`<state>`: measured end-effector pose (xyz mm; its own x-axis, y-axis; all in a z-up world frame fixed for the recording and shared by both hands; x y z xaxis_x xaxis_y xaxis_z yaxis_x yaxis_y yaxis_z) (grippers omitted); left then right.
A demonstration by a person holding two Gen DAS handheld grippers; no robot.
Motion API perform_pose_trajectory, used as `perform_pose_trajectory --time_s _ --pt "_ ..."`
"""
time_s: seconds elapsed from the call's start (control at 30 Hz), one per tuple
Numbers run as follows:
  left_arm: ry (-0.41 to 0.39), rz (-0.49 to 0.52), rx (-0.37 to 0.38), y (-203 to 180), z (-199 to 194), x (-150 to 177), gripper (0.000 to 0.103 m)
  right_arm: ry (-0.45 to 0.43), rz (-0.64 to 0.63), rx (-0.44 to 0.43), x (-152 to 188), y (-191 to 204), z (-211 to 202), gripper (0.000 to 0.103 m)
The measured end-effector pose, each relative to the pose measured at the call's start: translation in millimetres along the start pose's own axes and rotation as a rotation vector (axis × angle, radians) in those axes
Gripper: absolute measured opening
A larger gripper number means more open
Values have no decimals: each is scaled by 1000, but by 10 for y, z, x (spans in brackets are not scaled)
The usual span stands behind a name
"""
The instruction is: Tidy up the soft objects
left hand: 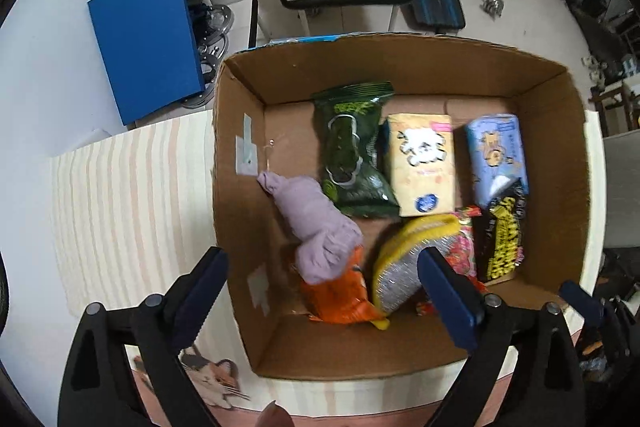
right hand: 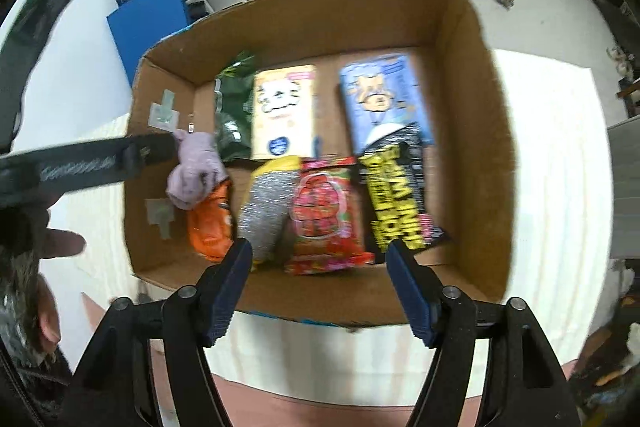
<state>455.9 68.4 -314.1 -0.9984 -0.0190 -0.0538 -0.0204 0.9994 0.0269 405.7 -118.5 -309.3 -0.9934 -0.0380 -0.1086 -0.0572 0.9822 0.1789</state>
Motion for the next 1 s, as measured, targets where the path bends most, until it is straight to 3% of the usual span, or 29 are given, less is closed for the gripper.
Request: perform_pose_trajectory --time_s 0.1,0.33,0.47,0.63,0.7,1.0 --pt "-46 -26 8 -9 -105 153 97 -8 -2 40 80 -147 -42 85" --pt "-140 -46 -7 -46 -291 491 97 -25 -14 111 251 -385 -146 86" --pt "-160 -66 14 -52 -353 630 97 -61 -40 151 310 -399 -269 103" --pt "-170 -110 29 -8 -401 745 98 -93 -34 165 371 -439 -419 103" --pt "-185 -118 31 1 -446 778 103 -105 -28 168 391 -468 -475 103" --pt "-242 -128 32 -58 -712 924 103 -140 -35 174 483 -489 -693 103"
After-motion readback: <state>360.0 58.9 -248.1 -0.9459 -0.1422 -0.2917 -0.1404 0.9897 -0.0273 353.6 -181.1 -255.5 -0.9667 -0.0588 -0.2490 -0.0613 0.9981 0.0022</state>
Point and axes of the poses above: each gripper's, at about its wrist camera, not at the fingertips, and z roughly the way its jaws point, y to its left, x to its underside, the point moved 4 cm from there along z, roughly the way its jaws point, and after that the axes turned 6 degrees about -z, right-handed, at the moved point
